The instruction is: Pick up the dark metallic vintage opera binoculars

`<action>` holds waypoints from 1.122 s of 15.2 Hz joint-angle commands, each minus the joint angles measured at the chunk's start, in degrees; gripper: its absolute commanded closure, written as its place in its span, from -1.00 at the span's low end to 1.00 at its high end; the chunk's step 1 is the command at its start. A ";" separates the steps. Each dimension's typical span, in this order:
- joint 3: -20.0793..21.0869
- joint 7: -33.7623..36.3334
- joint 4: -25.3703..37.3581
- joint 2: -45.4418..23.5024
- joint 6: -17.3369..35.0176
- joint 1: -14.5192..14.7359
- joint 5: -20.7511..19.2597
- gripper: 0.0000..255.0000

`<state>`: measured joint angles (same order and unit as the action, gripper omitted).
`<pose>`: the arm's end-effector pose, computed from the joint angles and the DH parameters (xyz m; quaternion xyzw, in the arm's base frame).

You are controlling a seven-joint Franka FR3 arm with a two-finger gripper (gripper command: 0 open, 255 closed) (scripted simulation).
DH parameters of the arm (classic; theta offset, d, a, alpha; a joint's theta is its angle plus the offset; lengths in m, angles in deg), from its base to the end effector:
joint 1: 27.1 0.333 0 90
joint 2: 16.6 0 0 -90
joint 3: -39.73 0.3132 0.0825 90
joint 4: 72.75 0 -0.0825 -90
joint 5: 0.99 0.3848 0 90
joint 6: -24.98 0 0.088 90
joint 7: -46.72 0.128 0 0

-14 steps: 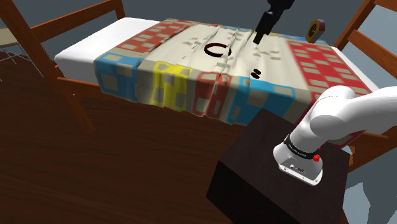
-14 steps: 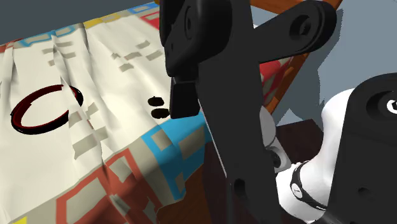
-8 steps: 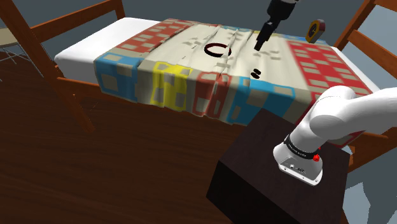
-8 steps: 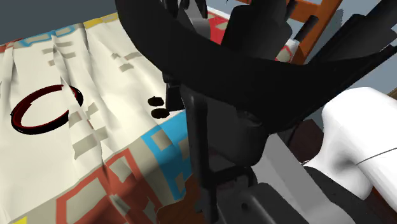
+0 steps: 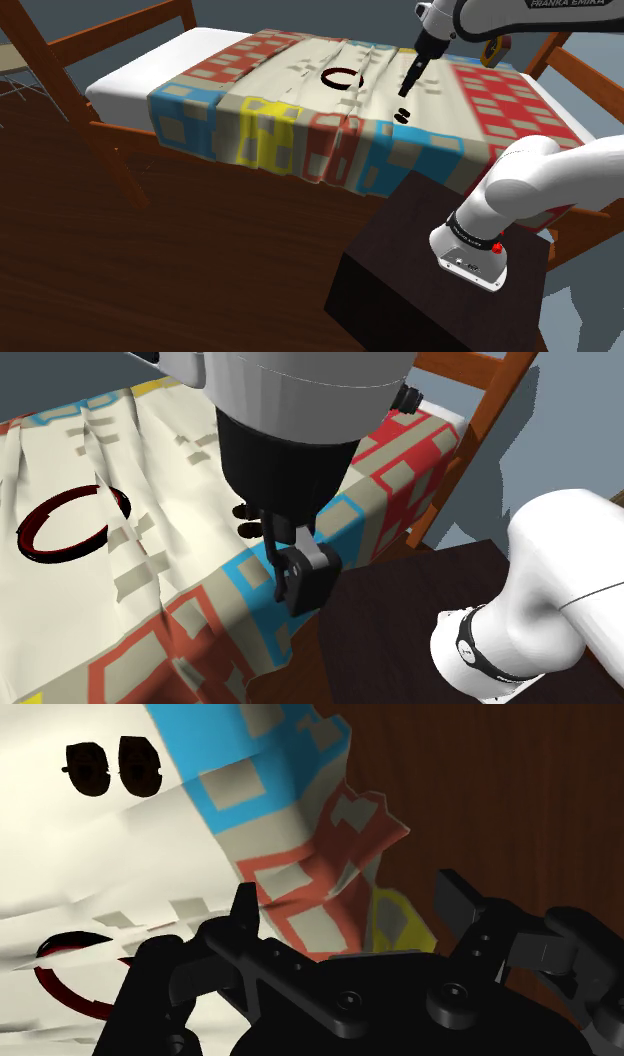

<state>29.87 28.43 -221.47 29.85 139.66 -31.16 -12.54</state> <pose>0.3254 -0.0999 0.4971 0.9898 0.0898 0.0938 0.0591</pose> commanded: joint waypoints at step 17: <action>-26.51 -28.74 -0.26 -30.30 36.02 3.16 -2.10 -1.00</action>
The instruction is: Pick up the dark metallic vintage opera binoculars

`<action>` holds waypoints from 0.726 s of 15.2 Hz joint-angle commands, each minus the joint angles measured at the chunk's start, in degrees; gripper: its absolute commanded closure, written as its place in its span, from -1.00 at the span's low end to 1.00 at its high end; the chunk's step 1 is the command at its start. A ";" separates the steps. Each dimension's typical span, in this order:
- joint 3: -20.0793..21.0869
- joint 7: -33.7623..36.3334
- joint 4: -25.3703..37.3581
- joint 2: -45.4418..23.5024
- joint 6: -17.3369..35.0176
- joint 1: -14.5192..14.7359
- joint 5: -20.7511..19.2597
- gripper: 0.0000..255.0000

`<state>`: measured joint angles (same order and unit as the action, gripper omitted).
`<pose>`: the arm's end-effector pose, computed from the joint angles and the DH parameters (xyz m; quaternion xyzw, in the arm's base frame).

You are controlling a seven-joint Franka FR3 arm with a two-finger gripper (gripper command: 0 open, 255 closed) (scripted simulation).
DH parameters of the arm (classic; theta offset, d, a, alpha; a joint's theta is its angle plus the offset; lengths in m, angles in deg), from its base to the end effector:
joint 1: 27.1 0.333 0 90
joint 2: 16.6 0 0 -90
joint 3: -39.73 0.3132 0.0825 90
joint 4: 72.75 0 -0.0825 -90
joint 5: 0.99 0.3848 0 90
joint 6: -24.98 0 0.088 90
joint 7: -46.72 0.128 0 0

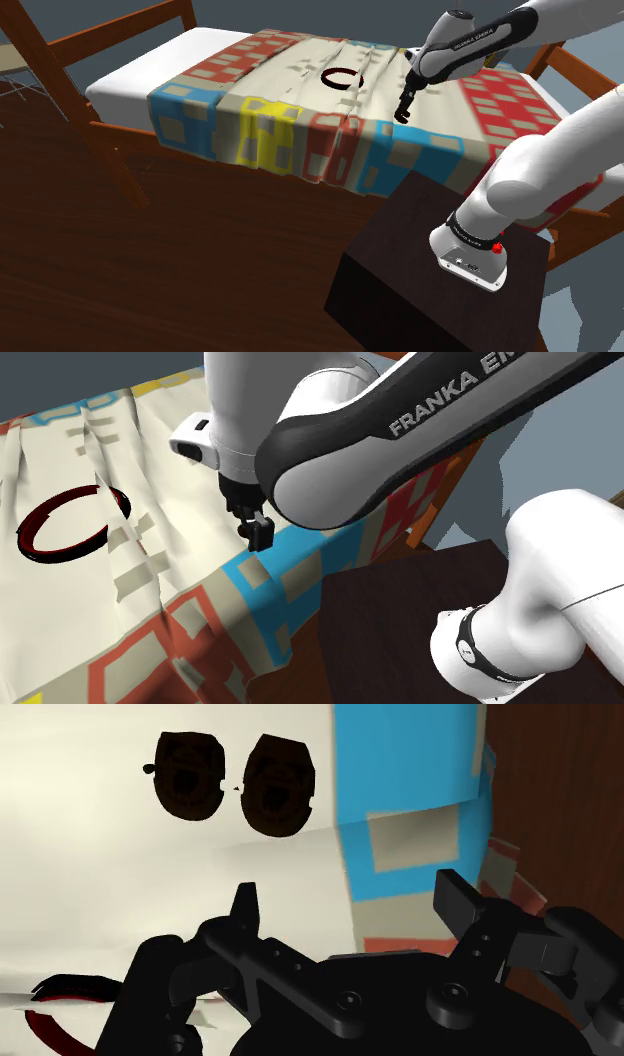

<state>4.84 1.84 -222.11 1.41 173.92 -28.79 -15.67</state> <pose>0.3666 -0.2586 0.3446 0.9761 0.1713 0.1077 0.0796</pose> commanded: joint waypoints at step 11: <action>-10.20 -26.91 4.08 -19.48 13.00 9.57 27.62 -1.00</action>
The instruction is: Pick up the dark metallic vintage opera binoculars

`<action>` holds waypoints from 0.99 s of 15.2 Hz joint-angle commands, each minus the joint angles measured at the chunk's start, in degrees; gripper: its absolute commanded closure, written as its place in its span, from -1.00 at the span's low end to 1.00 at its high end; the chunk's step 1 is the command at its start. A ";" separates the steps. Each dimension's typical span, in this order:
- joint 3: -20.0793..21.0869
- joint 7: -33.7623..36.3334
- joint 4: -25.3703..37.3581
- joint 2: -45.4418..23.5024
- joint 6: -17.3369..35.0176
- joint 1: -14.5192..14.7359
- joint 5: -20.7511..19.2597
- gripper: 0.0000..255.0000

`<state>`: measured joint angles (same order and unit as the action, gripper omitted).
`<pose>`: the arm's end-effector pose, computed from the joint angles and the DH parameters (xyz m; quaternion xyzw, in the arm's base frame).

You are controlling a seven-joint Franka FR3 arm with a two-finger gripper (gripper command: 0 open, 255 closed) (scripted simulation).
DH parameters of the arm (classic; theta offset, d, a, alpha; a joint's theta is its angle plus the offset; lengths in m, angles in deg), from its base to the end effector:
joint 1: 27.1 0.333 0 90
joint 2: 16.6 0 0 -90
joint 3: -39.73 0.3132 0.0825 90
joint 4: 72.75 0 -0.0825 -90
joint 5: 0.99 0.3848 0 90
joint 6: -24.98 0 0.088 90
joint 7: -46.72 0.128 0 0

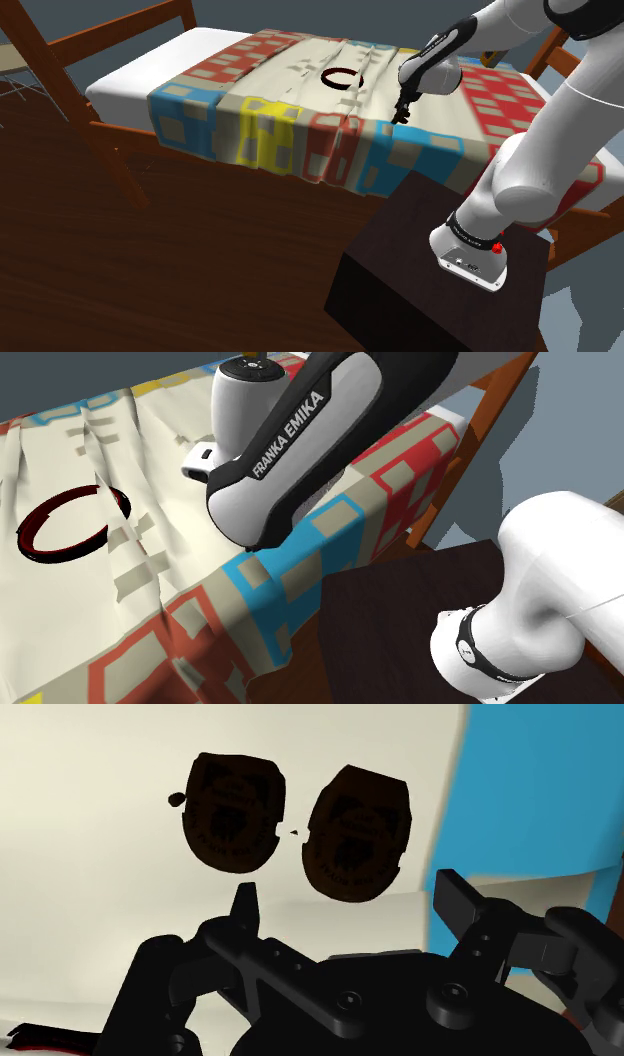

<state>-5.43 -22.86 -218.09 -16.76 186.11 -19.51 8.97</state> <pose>0.3824 -0.3034 0.2761 0.9700 0.1977 0.1113 0.0868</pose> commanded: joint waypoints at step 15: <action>-0.27 -1.42 0.06 -0.86 0.52 0.49 1.93 1.00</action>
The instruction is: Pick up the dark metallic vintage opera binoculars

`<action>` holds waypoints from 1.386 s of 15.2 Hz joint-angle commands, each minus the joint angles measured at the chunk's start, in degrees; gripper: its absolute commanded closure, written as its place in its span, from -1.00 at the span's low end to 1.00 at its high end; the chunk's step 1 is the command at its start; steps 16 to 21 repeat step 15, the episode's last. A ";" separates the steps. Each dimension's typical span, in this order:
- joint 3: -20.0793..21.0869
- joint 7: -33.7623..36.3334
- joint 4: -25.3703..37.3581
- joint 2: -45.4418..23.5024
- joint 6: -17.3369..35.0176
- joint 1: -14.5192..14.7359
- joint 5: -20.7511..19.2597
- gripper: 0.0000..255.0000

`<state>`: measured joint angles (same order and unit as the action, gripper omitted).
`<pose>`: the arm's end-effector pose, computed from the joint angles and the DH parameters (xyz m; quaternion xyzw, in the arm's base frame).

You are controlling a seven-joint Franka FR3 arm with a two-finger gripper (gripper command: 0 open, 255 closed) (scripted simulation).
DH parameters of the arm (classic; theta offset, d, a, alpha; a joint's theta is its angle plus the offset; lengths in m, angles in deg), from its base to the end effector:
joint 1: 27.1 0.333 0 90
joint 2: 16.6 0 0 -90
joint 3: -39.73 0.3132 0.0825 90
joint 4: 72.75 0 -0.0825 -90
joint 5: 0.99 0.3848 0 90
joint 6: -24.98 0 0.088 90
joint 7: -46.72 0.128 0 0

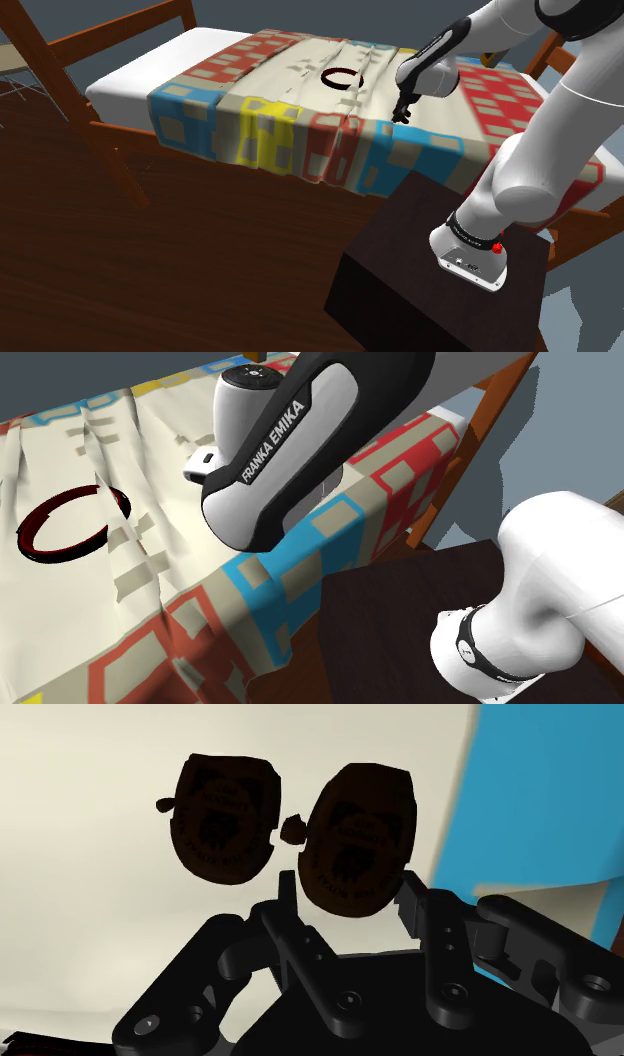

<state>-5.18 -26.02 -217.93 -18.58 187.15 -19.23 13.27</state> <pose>0.3828 -0.3044 0.2682 0.9701 0.1967 0.1123 0.0872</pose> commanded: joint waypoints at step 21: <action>2.04 16.17 2.43 12.61 -11.49 -4.00 -21.63 1.00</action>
